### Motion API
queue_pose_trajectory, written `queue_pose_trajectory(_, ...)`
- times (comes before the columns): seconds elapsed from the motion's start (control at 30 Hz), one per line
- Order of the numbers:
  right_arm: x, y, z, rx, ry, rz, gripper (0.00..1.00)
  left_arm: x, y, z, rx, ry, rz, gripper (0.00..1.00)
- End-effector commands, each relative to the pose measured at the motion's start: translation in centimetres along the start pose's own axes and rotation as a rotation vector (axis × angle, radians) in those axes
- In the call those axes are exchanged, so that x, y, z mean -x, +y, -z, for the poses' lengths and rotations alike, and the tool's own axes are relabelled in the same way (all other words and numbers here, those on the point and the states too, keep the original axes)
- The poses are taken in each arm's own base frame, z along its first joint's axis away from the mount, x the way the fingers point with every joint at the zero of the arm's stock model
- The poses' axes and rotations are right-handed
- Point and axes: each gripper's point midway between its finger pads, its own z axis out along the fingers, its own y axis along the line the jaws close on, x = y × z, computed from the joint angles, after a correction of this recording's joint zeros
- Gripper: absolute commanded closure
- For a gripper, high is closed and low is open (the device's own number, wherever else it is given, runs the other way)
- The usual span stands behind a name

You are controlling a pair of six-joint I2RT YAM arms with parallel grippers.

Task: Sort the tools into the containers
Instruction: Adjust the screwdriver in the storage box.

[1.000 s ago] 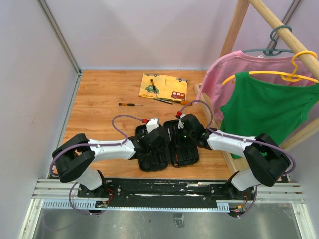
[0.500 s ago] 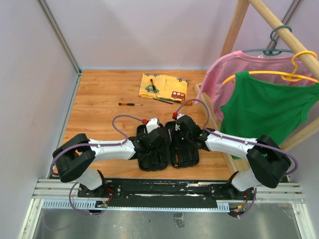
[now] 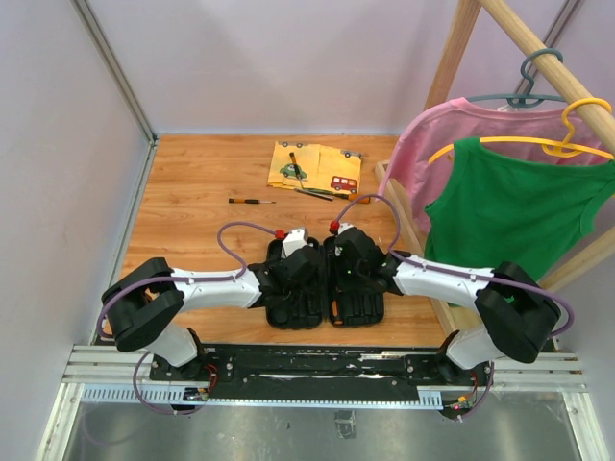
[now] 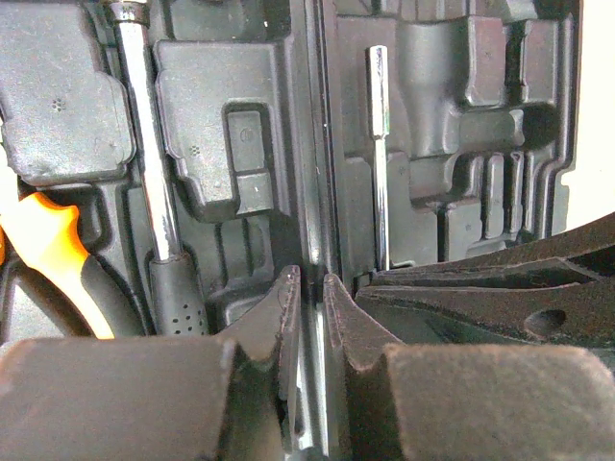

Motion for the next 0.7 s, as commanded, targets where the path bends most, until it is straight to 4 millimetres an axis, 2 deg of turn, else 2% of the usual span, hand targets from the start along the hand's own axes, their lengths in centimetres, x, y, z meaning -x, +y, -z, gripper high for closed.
queue_pose_trajectory(0.0, -5.0, -1.0, 0.7, -0.036, 0.154, -0.01, 0.87, -0.3, 2.3, -0.7, 0.088, -0.001, -0.029, 0.92)
queue_pose_trajectory(0.1, -3.2, -0.1, 1.4, 0.003, 0.075, 0.003, 0.83, -0.2, 2.3, -0.7, 0.087, -0.002, -0.032, 0.92)
queue_pose_trajectory(0.23, 0.1, 1.6, 3.3, 0.083, -0.092, 0.019, 0.74, -0.3, 2.3, -0.6, 0.083, 0.0, -0.039, 0.92)
queue_pose_trajectory(0.33, 1.7, 1.6, 4.8, 0.092, -0.201, 0.008, 0.68, -0.2, 2.3, -0.5, 0.08, -0.002, -0.04, 0.92)
queue_pose_trajectory(0.47, 1.7, 0.2, 5.6, 0.037, -0.241, -0.026, 0.64, -0.3, 2.5, -0.2, 0.079, 0.001, -0.05, 0.9)
queue_pose_trajectory(0.67, -0.8, -1.6, 5.2, -0.015, -0.204, -0.084, 0.64, 0.6, 2.2, 0.8, 0.056, -0.019, -0.072, 0.83)
